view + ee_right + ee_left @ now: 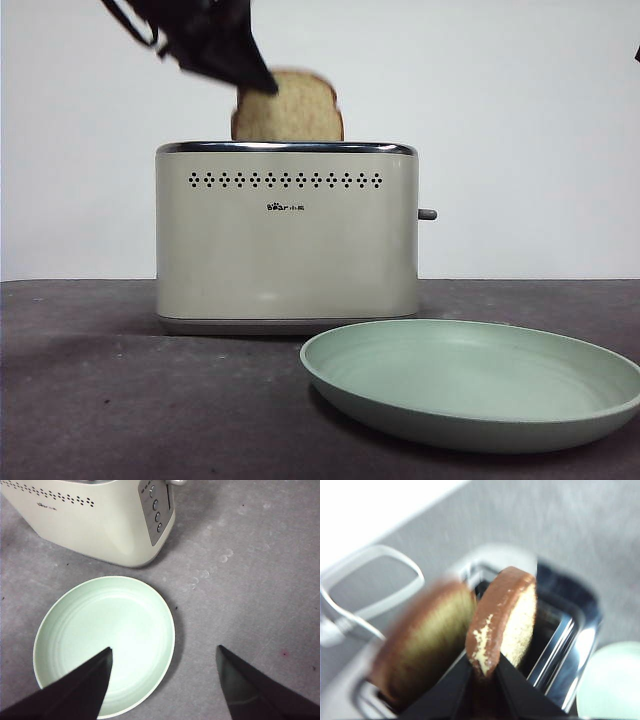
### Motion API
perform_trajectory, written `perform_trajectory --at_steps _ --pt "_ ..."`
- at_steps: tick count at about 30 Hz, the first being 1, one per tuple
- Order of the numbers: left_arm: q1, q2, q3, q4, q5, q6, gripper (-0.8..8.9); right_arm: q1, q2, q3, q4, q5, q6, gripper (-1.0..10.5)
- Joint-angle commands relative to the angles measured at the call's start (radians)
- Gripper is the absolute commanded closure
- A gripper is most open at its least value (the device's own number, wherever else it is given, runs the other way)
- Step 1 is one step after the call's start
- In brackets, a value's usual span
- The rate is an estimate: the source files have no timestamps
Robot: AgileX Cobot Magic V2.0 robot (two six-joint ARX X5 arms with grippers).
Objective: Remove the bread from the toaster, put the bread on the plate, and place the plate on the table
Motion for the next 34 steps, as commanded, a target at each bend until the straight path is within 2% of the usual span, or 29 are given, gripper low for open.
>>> perform_trajectory --at_steps 1,5,8,10,20,26,34 --pt "-0.002 -0.055 0.051 0.023 0.0 -0.002 8.11 0.002 0.004 0.017 0.008 0.0 0.01 6.1" --pt "-0.002 -0.173 0.068 0.014 0.0 -0.073 8.11 0.002 0.008 0.017 0.011 0.0 0.01 6.1" --pt "-0.002 -0.263 0.068 -0.056 0.0 -0.13 8.11 0.002 0.039 0.017 0.016 0.0 0.018 6.1" --pt "-0.002 -0.308 0.068 -0.117 0.0 -0.131 8.1 0.002 0.067 0.017 0.016 -0.001 0.037 6.1" --pt "-0.002 -0.456 0.06 -0.373 0.0 -0.135 8.09 0.008 0.297 0.008 0.06 -0.009 0.037 6.2" --pt "0.001 -0.539 -0.054 -0.393 -0.001 -0.154 8.09 0.014 0.425 -0.036 0.153 -0.056 0.046 6.2" --pt "0.005 -0.679 -0.253 -0.395 -0.001 -0.188 8.09 0.043 0.566 -0.087 0.274 -0.058 0.059 6.5"
